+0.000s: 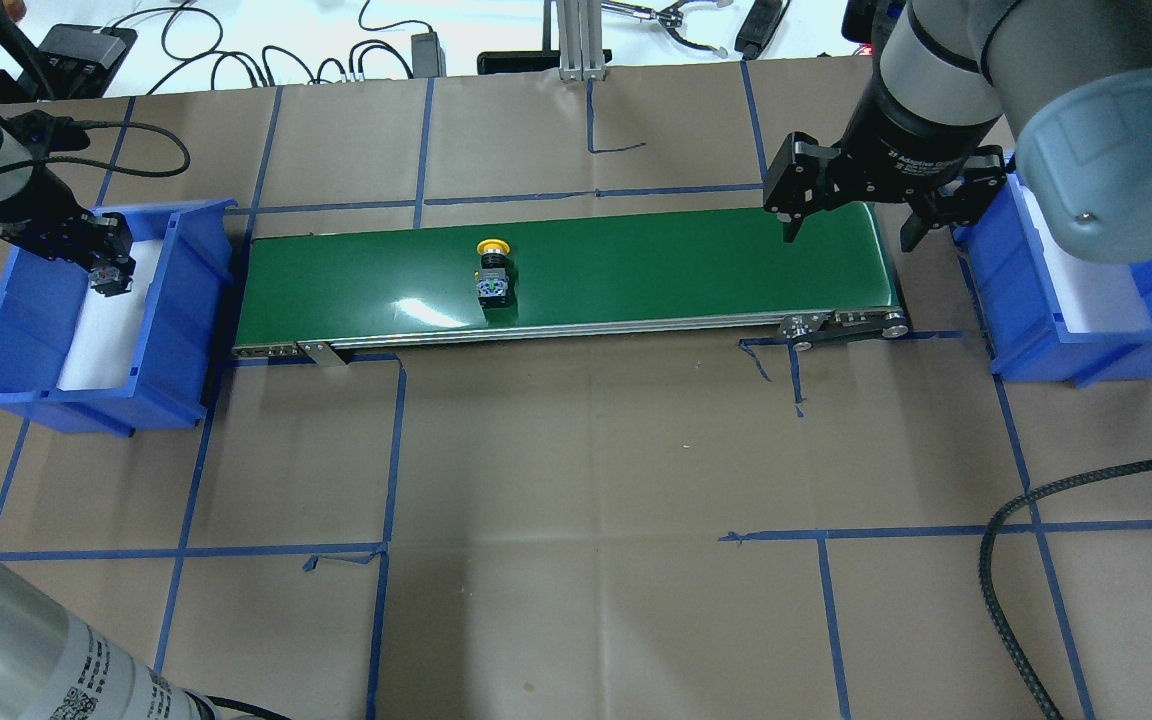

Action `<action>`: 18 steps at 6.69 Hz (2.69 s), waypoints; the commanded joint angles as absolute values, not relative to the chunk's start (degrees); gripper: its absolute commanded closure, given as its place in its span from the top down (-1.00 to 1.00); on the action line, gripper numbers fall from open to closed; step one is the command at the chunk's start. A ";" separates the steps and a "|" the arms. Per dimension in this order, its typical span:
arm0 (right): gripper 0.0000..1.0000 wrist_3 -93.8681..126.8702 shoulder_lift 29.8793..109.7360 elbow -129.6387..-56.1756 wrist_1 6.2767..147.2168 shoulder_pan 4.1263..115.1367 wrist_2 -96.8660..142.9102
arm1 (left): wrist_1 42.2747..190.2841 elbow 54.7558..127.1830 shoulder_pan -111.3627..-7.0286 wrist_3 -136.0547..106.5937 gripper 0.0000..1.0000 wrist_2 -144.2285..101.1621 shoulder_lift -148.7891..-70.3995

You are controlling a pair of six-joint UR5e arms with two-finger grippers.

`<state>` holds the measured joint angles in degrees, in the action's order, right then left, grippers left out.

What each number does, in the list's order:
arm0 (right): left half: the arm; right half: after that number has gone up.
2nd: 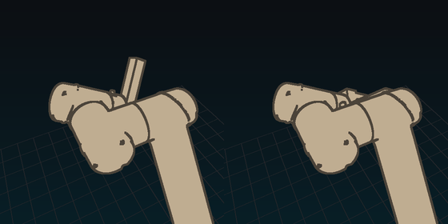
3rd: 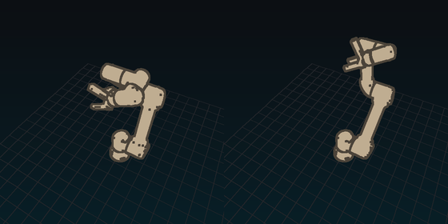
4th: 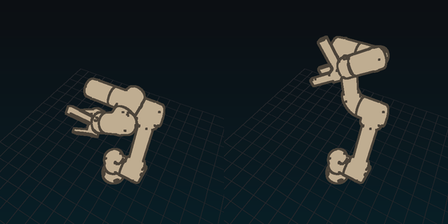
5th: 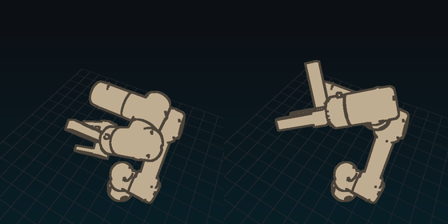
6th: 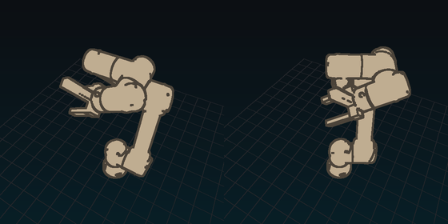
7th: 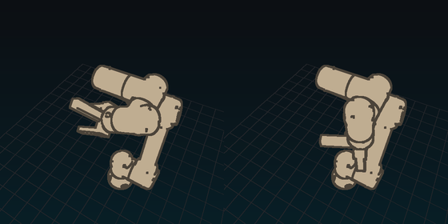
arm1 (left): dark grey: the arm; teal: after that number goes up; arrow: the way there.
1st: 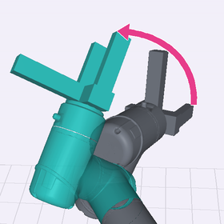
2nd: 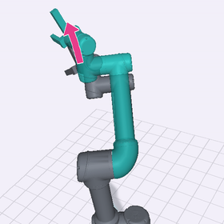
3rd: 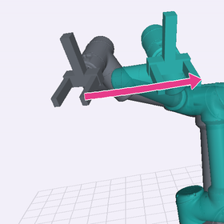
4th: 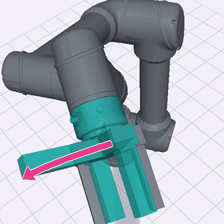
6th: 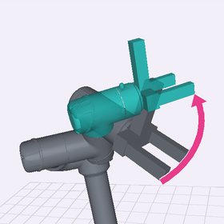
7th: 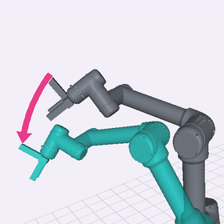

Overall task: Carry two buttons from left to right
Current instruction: 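Grasp the red-capped button with the left gripper and lift it, then place the red button on the belt while the right gripper approaches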

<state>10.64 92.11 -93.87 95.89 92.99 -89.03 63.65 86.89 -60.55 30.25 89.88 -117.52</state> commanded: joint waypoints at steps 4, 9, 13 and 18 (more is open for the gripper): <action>1.00 10.63 92.11 -93.95 95.98 92.99 -89.03 | 82.70 81.29 -60.90 30.76 -0.96 90.26 -107.06; 1.00 10.63 92.11 -93.96 96.33 92.99 -89.03 | 83.32 82.79 -76.44 18.93 -0.96 90.44 -105.47; 1.00 10.63 92.02 -94.48 97.12 92.99 -89.03 | 81.57 87.35 -79.98 14.94 -0.96 90.18 -107.40; 1.00 10.63 87.64 -93.96 100.98 92.99 -89.12 | 60.84 97.91 -79.89 19.16 -0.99 90.35 -111.61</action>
<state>10.63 89.56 -94.36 99.62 92.99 -89.06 63.90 97.26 -79.91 18.92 90.28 -109.83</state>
